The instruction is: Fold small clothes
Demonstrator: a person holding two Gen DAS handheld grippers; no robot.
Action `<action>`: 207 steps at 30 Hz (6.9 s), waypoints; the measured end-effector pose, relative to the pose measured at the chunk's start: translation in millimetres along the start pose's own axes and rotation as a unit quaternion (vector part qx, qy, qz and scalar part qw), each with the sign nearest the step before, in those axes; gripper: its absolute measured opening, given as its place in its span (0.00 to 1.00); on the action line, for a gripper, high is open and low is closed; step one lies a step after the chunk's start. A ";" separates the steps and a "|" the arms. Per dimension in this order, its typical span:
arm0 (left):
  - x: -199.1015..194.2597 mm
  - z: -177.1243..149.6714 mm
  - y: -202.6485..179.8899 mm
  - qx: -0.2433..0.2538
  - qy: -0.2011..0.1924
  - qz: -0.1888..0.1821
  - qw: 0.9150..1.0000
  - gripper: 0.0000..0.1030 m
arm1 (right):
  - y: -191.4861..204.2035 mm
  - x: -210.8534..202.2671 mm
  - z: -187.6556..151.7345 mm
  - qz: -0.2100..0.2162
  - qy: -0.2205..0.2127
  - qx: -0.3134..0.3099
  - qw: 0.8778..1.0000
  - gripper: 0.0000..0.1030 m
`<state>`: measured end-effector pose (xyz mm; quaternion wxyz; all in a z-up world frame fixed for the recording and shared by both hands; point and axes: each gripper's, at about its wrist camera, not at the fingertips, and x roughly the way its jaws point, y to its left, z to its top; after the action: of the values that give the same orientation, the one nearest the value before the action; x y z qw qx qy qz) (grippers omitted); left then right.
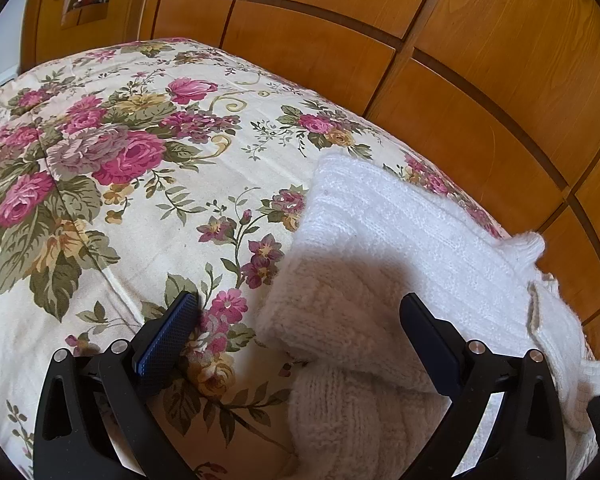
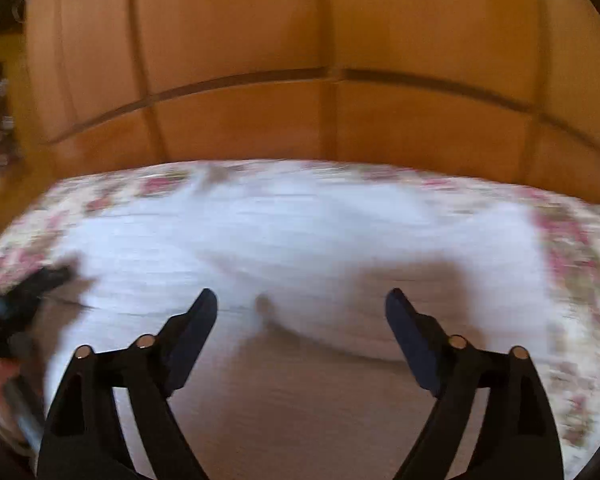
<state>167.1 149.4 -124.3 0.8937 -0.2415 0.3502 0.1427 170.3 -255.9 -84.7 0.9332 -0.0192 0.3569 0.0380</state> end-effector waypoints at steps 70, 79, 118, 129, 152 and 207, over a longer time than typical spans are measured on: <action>19.9 -6.2 -95.2 0.083 0.084 -0.224 0.967 0.02 | -145.1 -21.8 -62.8 -0.108 0.020 0.257 0.960 0.98; 16.2 -0.9 -81.7 0.059 0.059 -0.212 0.974 0.01 | -147.5 11.1 -28.5 -0.198 0.061 0.217 0.954 0.98; -22.2 7.2 -103.2 0.115 0.072 -0.259 0.956 0.02 | -162.0 12.5 -50.3 -0.214 0.073 0.236 0.945 0.98; 21.5 -14.6 -74.8 0.078 0.103 -0.225 0.966 0.03 | -159.2 -28.1 -57.3 -0.161 0.054 0.242 0.955 0.98; 18.2 -21.9 -78.3 0.102 0.092 -0.239 0.961 0.36 | -113.2 53.5 -3.1 -0.099 0.066 0.093 0.989 0.33; -160.1 -134.0 105.9 0.106 0.114 -0.266 0.951 0.67 | -117.8 -149.8 -184.3 0.195 0.088 0.187 0.959 0.43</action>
<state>-66.8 153.7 -133.7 0.8737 -0.2441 0.3863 -0.1667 -53.5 -393.5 -120.9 0.8592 0.2224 0.4355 0.1502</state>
